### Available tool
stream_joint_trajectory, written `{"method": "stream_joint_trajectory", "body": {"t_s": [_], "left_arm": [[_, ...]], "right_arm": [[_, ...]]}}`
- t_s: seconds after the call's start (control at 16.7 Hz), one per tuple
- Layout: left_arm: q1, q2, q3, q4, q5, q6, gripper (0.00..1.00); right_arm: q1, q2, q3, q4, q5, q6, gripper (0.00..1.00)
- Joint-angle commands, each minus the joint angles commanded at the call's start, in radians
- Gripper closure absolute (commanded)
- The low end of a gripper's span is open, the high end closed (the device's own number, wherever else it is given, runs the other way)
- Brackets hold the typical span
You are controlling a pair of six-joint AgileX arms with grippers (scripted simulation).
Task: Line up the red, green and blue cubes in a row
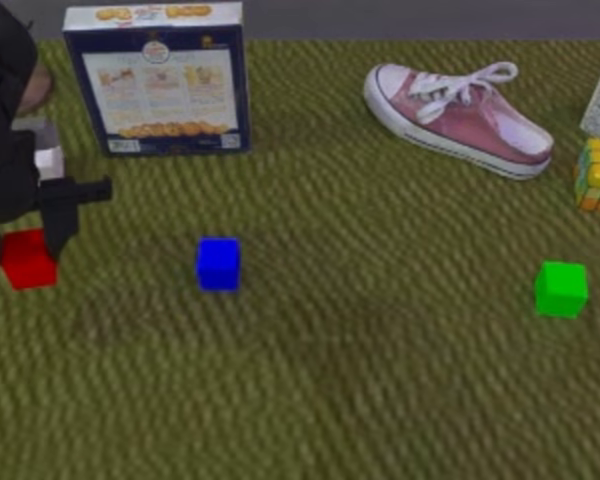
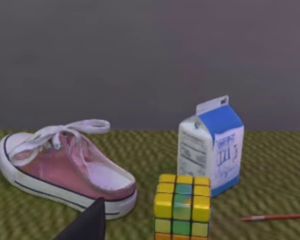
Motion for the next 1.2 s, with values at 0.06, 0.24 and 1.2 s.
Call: {"method": "stream_joint_trajectory", "body": {"t_s": [0.06,0.24,1.2], "left_arm": [[0.001,-0.008,0.008,-0.011,0.0,0.0,1.0],[0.001,-0.01,0.009,-0.013,0.0,0.0,1.0],[-0.565,0.005,0.109,-0.106,-0.014,-0.386,1.0]], "right_arm": [[0.0,0.0,0.0,0.0,0.0,0.0,0.0],[0.0,0.0,0.0,0.0,0.0,0.0,0.0],[0.0,0.0,0.0,0.0,0.0,0.0,0.0]]}}
